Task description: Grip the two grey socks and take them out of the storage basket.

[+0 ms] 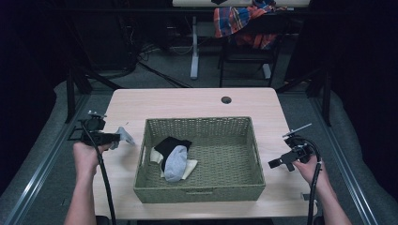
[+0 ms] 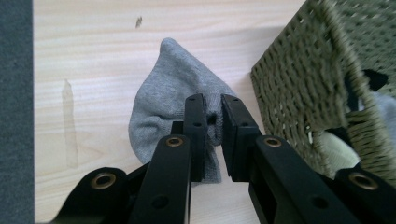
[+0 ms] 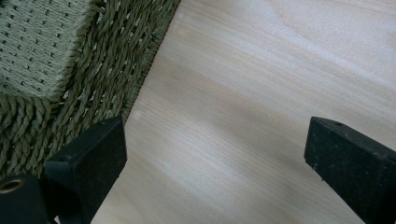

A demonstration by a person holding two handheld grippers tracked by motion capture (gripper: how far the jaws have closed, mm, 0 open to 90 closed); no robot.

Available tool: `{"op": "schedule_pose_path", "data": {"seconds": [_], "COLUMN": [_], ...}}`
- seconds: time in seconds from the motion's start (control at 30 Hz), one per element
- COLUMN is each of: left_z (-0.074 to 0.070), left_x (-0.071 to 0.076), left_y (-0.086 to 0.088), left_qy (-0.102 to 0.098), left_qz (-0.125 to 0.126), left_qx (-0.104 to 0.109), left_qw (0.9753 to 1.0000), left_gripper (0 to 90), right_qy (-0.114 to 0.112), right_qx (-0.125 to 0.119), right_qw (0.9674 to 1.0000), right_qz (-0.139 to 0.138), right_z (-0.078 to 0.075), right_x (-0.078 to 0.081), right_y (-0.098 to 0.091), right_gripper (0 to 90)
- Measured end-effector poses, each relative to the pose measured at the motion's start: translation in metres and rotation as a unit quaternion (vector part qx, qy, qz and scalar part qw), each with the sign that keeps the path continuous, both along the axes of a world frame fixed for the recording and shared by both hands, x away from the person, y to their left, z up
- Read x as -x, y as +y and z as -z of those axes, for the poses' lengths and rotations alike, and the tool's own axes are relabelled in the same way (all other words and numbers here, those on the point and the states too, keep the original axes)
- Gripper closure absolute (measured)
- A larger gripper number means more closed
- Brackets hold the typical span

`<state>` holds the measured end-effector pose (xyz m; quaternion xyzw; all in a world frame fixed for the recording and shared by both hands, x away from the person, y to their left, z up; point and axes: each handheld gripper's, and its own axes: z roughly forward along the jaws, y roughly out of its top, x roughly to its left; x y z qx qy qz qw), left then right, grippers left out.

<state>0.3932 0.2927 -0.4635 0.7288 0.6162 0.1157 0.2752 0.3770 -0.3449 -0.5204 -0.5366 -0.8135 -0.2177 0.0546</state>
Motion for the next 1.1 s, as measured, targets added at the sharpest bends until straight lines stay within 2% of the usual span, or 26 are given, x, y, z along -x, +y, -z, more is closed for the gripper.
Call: {"op": "schedule_pose_path", "data": {"seconds": [0.33, 0.37, 0.47, 0.5, 0.57, 0.67, 0.7, 0.73, 0.8, 0.83, 0.87, 0.9, 0.93, 1.0, 1.03, 1.1], "left_z": [0.021, 0.023, 0.03, 0.034, 0.036, 0.042, 0.044, 0.045, 0.043, 0.043, 0.04, 0.034, 0.026, 0.016, 0.016, 0.005], "left_x": [-0.006, -0.007, -0.008, -0.01, -0.01, -0.013, -0.014, -0.014, -0.014, -0.014, -0.014, -0.013, -0.01, -0.007, -0.007, -0.004], "left_y": [0.002, 0.003, 0.004, 0.004, 0.004, 0.005, 0.005, 0.005, 0.007, 0.007, 0.007, 0.007, 0.006, 0.004, 0.004, 0.0], "left_qy": [0.035, 0.038, 0.055, 0.064, 0.067, 0.083, 0.09, 0.091, 0.094, 0.094, 0.09, 0.083, 0.07, 0.052, 0.052, 0.037], "left_qz": [-0.005, -0.006, -0.005, -0.006, -0.006, -0.005, -0.005, -0.006, -0.009, -0.009, -0.013, -0.016, -0.021, -0.018, -0.018, -0.014], "left_qx": [-0.009, -0.009, -0.012, -0.015, -0.015, -0.016, -0.02, -0.019, -0.02, -0.02, -0.021, -0.024, -0.024, -0.023, -0.023, -0.023], "left_qw": [0.9993, 0.9992, 0.9984, 0.9978, 0.9976, 0.9964, 0.9957, 0.9956, 0.9953, 0.9953, 0.9956, 0.9961, 0.997, 0.9982, 0.9982, 0.999], "left_gripper": [81.8, 81.7, 81.7, 81.4, 81.1, 80.0, 76.1, 72.3, 59.4, 53.2, 53.2, 47.2, 35.9, 29.1, 23.1, 19.7], "right_qy": [0.0, -0.004, 0.001, -0.006, -0.007, -0.006, 0.001, -0.009, -0.007, -0.003, -0.003, 0.001, -0.004, -0.007, -0.007, -0.006], "right_qx": [0.002, -0.007, -0.001, -0.008, -0.009, -0.009, -0.003, -0.015, -0.01, -0.004, -0.004, -0.004, -0.009, -0.008, -0.009, -0.009], "right_qw": [1.0, 0.9999, 1.0, 0.9998, 0.9998, 0.9998, 1.0, 0.9997, 0.9998, 1.0, 1.0, 1.0, 0.9999, 0.9998, 0.9998, 0.9998], "right_qz": [-0.001, 0.009, -0.002, 0.016, 0.017, 0.015, 0.0, 0.019, 0.018, 0.006, 0.006, -0.001, 0.009, 0.016, 0.015, 0.015], "right_z": [0.0, 0.001, 0.0, 0.001, 0.002, 0.002, 0.001, 0.003, 0.001, 0.001, 0.001, 0.0, 0.001, 0.001, 0.001, 0.001], "right_x": [0.0, 0.001, 0.0, 0.001, 0.001, 0.001, 0.0, 0.002, 0.002, 0.001, 0.001, 0.0, 0.001, 0.001, 0.001, 0.001], "right_y": [0.0, 0.002, 0.0, 0.002, 0.003, 0.003, 0.001, 0.003, 0.003, 0.001, 0.001, 0.0, 0.001, 0.003, 0.003, 0.002], "right_gripper": [5.6, 5.6, 5.6, 5.6, 5.6, 5.6, 5.6, 5.6, 5.6, 5.6, 5.6, 5.6, 5.6, 5.6, 5.6, 5.6]}}
